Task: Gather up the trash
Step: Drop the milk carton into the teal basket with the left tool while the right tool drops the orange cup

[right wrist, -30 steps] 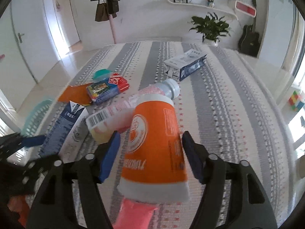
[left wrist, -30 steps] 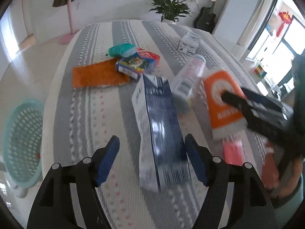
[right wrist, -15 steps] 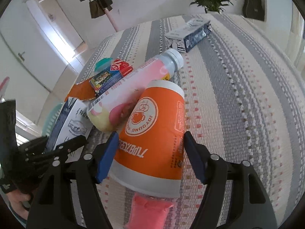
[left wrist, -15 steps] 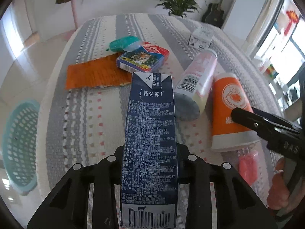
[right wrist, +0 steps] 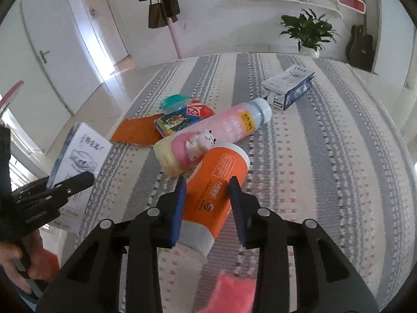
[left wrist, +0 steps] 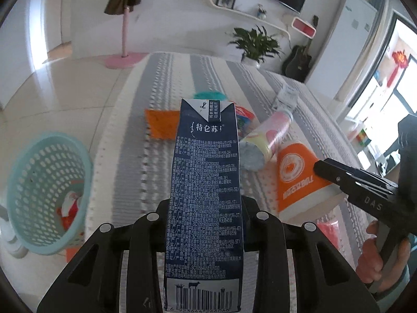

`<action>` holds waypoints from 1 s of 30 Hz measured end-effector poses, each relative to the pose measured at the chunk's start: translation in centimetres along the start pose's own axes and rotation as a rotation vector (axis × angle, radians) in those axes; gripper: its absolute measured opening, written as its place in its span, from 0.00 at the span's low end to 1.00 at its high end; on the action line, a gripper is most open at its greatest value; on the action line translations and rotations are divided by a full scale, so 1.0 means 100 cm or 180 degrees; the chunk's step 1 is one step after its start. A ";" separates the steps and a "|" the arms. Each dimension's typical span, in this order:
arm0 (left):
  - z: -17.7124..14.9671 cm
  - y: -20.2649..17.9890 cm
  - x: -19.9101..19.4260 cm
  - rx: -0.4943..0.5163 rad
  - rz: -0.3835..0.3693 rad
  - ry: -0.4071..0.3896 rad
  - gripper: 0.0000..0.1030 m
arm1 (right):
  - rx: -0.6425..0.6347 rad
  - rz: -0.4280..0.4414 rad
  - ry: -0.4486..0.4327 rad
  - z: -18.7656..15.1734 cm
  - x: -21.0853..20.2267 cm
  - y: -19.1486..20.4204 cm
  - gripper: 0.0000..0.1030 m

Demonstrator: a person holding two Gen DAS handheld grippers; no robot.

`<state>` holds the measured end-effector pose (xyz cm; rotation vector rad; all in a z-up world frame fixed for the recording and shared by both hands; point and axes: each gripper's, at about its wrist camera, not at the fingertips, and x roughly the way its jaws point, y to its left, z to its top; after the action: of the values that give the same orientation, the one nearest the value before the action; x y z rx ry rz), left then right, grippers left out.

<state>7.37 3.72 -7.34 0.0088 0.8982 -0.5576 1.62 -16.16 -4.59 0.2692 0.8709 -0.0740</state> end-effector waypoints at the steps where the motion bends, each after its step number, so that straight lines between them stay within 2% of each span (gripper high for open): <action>1: 0.000 0.005 0.000 -0.0021 0.0009 -0.0013 0.30 | -0.0005 -0.0030 -0.0007 0.001 0.001 0.003 0.31; 2: -0.002 0.011 -0.001 -0.0068 -0.0003 -0.0018 0.30 | -0.0016 -0.0065 -0.0003 0.003 0.004 0.005 0.34; 3: -0.002 0.016 0.002 -0.0110 -0.0027 -0.0016 0.30 | -0.0011 -0.0097 0.0023 0.004 0.007 0.008 0.45; 5: -0.004 0.023 0.003 -0.0161 -0.0050 -0.0019 0.30 | 0.0084 -0.0125 0.0098 0.003 0.016 0.011 0.58; 11: -0.009 0.043 0.000 -0.0194 -0.0084 -0.0059 0.30 | 0.0359 -0.0167 0.0292 -0.001 0.040 0.012 0.61; 14: -0.012 0.050 -0.001 -0.0218 -0.0090 -0.0070 0.30 | 0.0513 -0.0127 0.0299 -0.001 0.041 0.006 0.61; 18: -0.016 0.059 0.001 -0.0274 -0.0106 -0.0044 0.31 | 0.0852 0.0066 0.0471 -0.002 0.053 -0.006 0.61; 23: -0.018 0.066 -0.003 -0.0295 -0.0105 -0.0070 0.31 | 0.0852 0.0009 0.0607 -0.001 0.067 0.002 0.61; 25: -0.018 0.067 -0.005 -0.0287 -0.0084 -0.0094 0.31 | 0.0891 -0.0048 0.0543 -0.001 0.065 0.005 0.59; 30: -0.015 0.075 -0.018 -0.0364 -0.0053 -0.0181 0.31 | 0.0649 -0.0089 0.0304 -0.002 0.044 0.020 0.41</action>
<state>8.84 11.32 -8.63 -0.1177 0.8743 -0.5190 4.61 -14.00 -7.68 0.4543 0.9634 -0.1776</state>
